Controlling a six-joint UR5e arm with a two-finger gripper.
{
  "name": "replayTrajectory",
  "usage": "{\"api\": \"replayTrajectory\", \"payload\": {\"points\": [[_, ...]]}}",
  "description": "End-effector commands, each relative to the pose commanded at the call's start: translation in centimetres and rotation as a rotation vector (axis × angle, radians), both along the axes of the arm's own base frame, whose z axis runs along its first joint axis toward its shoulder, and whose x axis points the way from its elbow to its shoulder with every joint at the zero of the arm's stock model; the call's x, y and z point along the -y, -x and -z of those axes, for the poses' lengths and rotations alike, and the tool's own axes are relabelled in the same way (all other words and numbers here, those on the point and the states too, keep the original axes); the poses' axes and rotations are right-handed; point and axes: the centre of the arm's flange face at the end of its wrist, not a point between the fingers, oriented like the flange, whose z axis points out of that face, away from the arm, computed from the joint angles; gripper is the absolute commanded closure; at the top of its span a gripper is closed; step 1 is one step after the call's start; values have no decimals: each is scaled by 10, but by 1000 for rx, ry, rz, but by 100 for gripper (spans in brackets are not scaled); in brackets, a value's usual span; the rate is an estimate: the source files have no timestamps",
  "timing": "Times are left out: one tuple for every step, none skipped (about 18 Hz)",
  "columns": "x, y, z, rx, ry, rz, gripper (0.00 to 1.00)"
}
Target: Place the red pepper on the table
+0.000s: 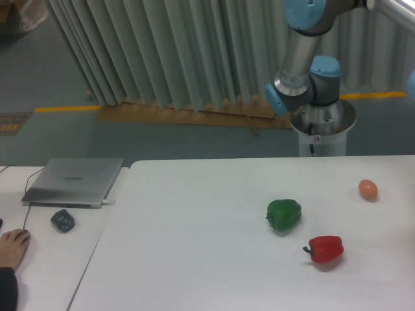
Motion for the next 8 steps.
{"api": "replayTrajectory", "payload": {"points": [[0, -1, 0, 2, -6, -1, 0], [-1, -1, 0, 4, -8, -1, 0], [0, -1, 1, 5, -8, -1, 0], [0, -1, 1, 7, -7, -1, 0], [0, -1, 1, 7, -7, -1, 0], [0, -1, 2, 4, -8, -1, 0], [0, -1, 2, 4, -8, -1, 0], [0, -1, 2, 4, -8, -1, 0]]}}
